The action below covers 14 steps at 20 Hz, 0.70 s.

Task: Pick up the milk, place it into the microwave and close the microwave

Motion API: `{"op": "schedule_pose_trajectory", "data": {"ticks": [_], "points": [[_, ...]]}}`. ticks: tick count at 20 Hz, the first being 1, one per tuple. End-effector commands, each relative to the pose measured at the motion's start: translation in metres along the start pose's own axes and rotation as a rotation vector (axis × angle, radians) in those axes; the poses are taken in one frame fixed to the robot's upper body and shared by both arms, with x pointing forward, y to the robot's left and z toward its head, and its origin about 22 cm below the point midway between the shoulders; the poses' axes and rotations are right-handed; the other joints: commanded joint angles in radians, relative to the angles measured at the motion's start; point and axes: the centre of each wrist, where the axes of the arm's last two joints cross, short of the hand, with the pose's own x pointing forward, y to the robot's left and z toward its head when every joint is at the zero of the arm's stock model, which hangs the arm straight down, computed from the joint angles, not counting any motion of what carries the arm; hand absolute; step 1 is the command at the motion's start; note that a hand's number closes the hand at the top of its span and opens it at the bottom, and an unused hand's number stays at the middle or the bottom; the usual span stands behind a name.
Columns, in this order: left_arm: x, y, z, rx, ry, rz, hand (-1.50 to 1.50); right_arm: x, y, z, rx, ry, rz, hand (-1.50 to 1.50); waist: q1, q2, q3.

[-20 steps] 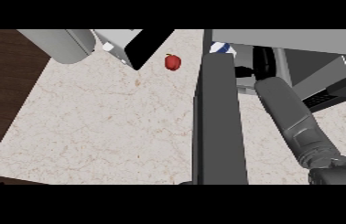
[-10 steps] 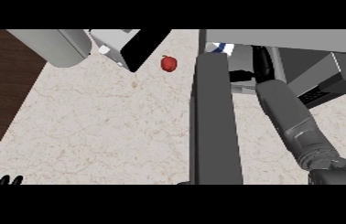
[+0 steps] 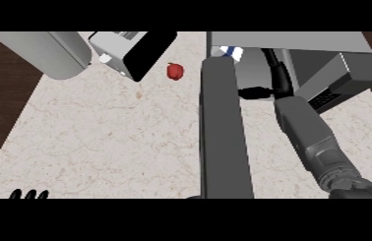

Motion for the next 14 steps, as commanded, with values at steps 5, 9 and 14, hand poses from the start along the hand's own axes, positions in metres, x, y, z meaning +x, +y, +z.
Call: {"op": "schedule_pose_trajectory", "data": {"ticks": [5,9,14], "points": [[-0.001,-0.026,-0.009,-0.064,0.017,-0.013,-1.50,-0.022,0.005,0.034,0.038,0.005,-0.111,-1.50,-0.038,-0.018,-0.002],[-0.011,-0.049,-0.029,-0.086,0.028,-0.027,-1.50,-0.029,0.012,0.048,0.076,0.005,-0.184,-1.50,-0.062,-0.026,-0.003],[-0.010,-0.053,-0.048,-0.132,0.027,0.000,-1.50,-0.052,0.020,0.103,0.084,0.039,-0.224,-1.50,-0.077,-0.030,-0.004]]}}
